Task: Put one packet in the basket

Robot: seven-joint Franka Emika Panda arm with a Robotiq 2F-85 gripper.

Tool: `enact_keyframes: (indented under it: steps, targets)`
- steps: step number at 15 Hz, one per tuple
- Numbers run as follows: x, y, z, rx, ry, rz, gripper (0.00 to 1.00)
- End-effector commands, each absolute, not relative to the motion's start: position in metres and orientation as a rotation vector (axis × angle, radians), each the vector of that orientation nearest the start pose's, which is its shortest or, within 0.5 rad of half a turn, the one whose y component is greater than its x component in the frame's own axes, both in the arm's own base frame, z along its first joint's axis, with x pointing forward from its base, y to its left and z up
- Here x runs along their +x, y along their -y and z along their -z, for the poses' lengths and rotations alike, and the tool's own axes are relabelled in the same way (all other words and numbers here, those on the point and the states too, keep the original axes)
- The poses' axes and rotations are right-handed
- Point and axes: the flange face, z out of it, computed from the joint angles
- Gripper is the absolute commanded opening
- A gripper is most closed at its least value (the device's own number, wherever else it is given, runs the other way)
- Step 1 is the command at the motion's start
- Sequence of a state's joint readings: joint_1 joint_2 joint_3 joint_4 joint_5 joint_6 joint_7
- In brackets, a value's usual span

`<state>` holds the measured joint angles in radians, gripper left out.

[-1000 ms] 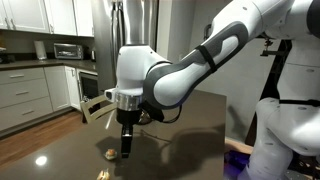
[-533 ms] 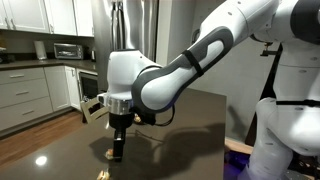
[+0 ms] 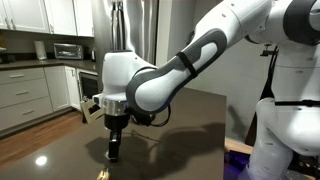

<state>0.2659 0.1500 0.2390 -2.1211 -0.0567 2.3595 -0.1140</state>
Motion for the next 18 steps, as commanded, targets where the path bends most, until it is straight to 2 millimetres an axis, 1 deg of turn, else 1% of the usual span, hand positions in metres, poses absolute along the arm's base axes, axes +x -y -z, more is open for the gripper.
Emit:
enact_keyframes:
  steps: [1,2,3,4,5,6,7,10,11,12,13,14,17,18]
  targets:
    - [0.51,-0.277,-0.352,-2.961,1.04,0.129,0.68]
    - [0.511,-0.277,-0.351,-2.96,1.039,0.127,0.63]
    - [0.512,-0.277,-0.35,-2.959,1.038,0.127,0.69]
    - [0.512,-0.277,-0.35,-2.959,1.039,0.128,0.72]
    - [0.513,-0.277,-0.349,-2.959,1.038,0.129,0.71]
    - [0.514,-0.277,-0.349,-2.96,1.037,0.131,0.81]
    - [0.514,-0.277,-0.348,-2.96,1.038,0.133,0.8]
    - [0.515,-0.278,-0.346,-2.959,1.039,0.129,0.89]
    - [0.516,-0.278,-0.345,-2.958,1.039,0.126,0.87]
    - [0.516,-0.278,-0.344,-2.957,1.039,0.124,0.82]
    - [0.517,-0.278,-0.342,-2.955,1.04,0.12,0.63]
    - [0.517,-0.279,-0.341,-2.955,1.04,0.117,0.58]
    - [0.518,-0.279,-0.337,-2.955,1.04,0.108,0.36]
    - [0.518,-0.28,-0.337,-2.955,1.041,0.106,0.31]
